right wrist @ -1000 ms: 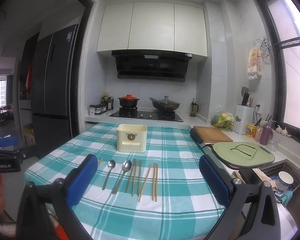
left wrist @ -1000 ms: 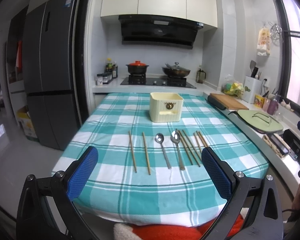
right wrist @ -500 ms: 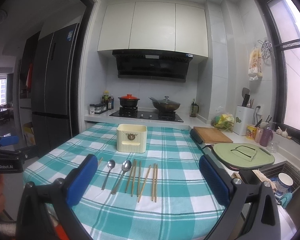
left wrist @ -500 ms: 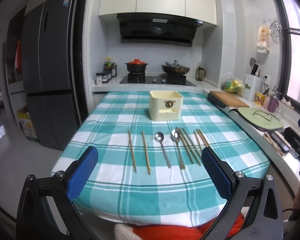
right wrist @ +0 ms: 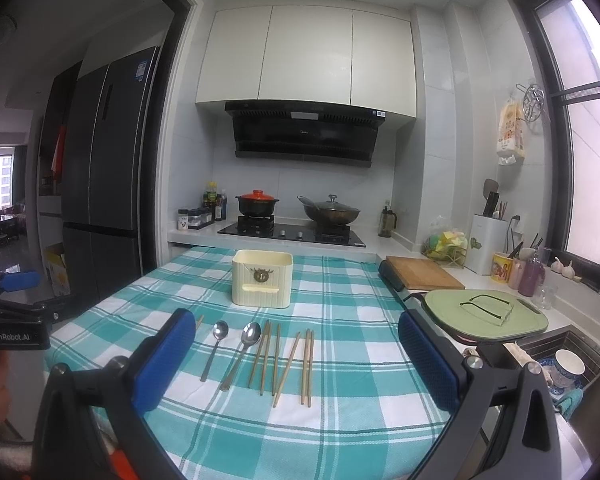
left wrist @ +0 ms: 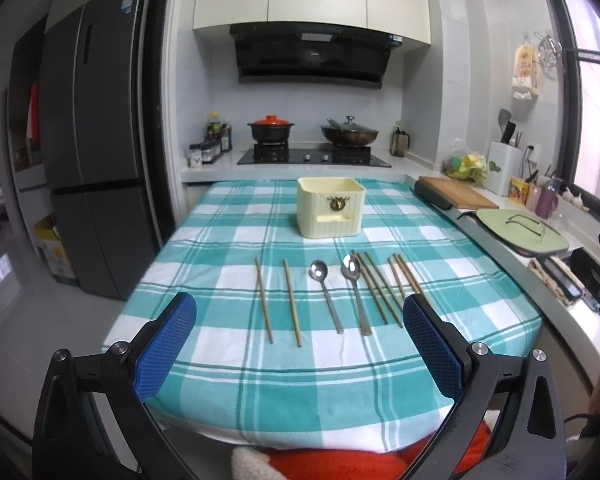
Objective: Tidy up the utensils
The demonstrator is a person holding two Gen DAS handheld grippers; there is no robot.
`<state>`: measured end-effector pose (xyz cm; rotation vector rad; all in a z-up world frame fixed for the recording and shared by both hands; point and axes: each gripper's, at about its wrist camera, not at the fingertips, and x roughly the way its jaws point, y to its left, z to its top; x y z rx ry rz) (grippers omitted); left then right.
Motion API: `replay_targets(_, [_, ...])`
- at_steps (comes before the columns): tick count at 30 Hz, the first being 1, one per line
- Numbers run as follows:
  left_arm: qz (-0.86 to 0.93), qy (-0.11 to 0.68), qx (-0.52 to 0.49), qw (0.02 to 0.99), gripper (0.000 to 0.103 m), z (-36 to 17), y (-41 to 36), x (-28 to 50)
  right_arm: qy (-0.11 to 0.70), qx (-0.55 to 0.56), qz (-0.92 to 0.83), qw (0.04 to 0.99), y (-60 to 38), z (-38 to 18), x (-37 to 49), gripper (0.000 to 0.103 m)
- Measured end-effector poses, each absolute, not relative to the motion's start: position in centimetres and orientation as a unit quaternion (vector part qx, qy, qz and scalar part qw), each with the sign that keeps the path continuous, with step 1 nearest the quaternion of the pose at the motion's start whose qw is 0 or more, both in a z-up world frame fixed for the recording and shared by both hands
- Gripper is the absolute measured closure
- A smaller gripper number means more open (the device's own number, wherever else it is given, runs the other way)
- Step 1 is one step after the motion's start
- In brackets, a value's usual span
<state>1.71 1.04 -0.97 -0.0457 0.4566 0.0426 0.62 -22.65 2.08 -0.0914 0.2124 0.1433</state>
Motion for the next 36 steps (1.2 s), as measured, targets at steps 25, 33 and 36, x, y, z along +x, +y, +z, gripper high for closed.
replay_targets(25, [0.019,0.238,-0.013,0.971,0.000,-1.2,0.5,3.0,0.121,-0.046,0.069,0.989,-22.9,1.8,1.7,0.000])
replay_targets(33, [0.019,0.240,-0.012,0.971,0.000,-1.2,0.4,3.7,0.131,-0.044,0.068,0.988,-22.9,1.7,2.7,0.000])
replay_targets(36, [0.019,0.239,-0.012,0.971,0.000,-1.2,0.4,3.9,0.132,-0.044,0.068,0.988,-22.8,1.7,2.8,0.000])
